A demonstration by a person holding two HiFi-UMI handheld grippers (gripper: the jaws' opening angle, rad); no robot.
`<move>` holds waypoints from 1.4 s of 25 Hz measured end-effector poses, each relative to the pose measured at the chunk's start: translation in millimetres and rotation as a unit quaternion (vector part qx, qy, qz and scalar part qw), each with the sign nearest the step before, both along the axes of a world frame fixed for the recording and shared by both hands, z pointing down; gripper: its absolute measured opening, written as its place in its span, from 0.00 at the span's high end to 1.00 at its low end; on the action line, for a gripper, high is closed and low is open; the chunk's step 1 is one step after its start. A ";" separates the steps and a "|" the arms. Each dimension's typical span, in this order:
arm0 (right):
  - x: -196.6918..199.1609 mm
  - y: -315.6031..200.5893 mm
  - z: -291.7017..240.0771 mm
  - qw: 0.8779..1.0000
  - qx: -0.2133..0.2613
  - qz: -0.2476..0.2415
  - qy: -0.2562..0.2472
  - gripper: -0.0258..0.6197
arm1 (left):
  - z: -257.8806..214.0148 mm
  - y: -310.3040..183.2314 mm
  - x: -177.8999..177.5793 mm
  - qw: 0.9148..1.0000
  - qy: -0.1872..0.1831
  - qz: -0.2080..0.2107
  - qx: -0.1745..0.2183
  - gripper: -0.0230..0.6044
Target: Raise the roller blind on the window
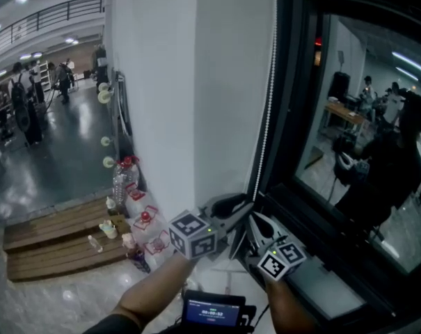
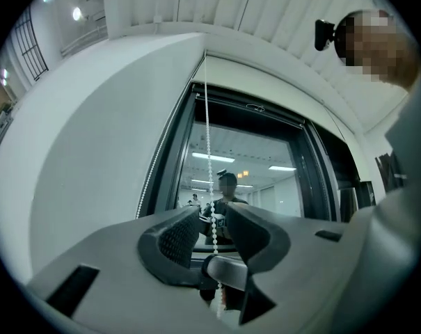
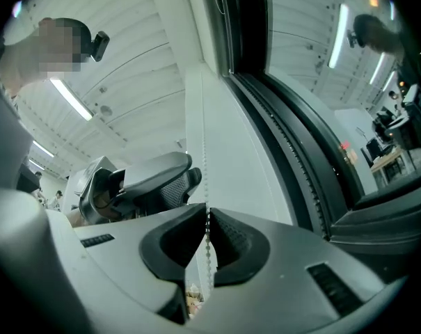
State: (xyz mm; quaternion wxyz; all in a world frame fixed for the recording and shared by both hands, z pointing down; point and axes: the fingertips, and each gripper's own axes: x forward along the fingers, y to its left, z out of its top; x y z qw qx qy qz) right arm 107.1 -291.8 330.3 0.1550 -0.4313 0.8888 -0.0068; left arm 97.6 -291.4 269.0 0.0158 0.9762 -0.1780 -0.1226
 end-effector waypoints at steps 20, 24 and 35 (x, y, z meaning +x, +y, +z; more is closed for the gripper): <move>18.1 -18.8 -8.7 0.997 0.001 0.049 0.056 0.79 | 23.0 -5.8 -17.8 0.998 -0.027 -0.052 0.004 0.76; 20.5 -11.2 -16.0 0.996 -0.001 0.059 0.062 0.74 | 28.3 -4.7 -26.4 0.997 -0.033 -0.067 0.009 0.79; 22.5 18.5 -35.9 0.996 0.014 0.036 0.085 0.74 | 29.7 7.5 -39.4 0.994 -0.040 -0.096 0.016 0.96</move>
